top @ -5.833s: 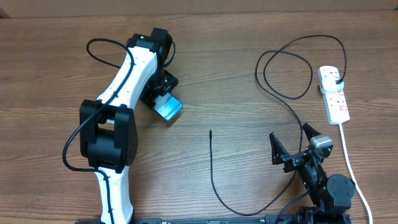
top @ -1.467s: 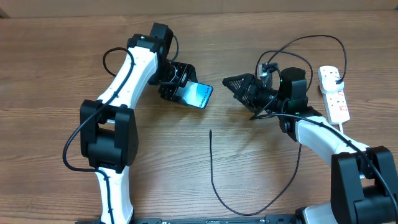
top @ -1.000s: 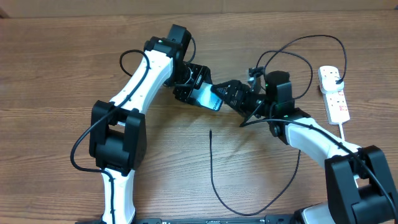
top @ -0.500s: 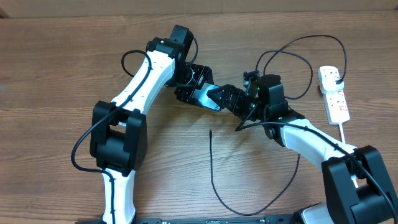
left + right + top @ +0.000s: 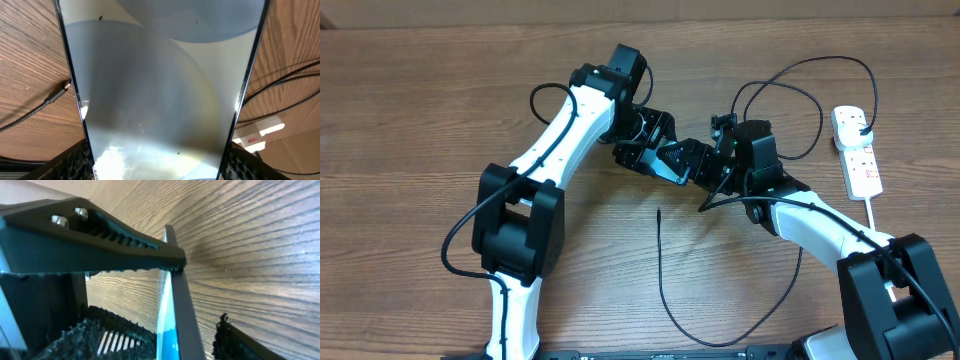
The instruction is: Plug charger to phone and switch on socket
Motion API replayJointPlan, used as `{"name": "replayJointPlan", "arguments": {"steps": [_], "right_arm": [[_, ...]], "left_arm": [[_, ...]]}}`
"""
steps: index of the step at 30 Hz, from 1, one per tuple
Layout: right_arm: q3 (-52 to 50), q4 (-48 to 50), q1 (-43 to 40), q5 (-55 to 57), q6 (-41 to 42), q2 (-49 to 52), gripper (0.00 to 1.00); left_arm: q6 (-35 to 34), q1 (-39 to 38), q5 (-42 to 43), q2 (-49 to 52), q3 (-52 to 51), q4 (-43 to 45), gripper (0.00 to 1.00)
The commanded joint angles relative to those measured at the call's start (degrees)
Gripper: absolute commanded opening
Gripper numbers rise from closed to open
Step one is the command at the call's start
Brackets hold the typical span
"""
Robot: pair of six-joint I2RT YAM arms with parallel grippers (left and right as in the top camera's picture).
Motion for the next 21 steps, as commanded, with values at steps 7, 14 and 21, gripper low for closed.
{"name": "replayJointPlan", "arguments": {"steps": [7, 14, 21], "right_arm": [[1.29, 0.04, 0.46, 0.61, -0.57, 0.17, 0.64], [1.29, -0.74, 0.48, 1.68, -0.55, 0.17, 0.54], [1.29, -1.16, 0.48, 2.56, -0.55, 0.17, 0.48]], "left_arm": [[-1.2, -0.48, 4.07, 0.37, 1.9, 0.04, 0.04], [-1.22, -1.29, 4.09, 0.37, 1.9, 0.33, 0.04], [-1.22, -1.88, 4.07, 0.37, 1.9, 1.14, 0.04]]}}
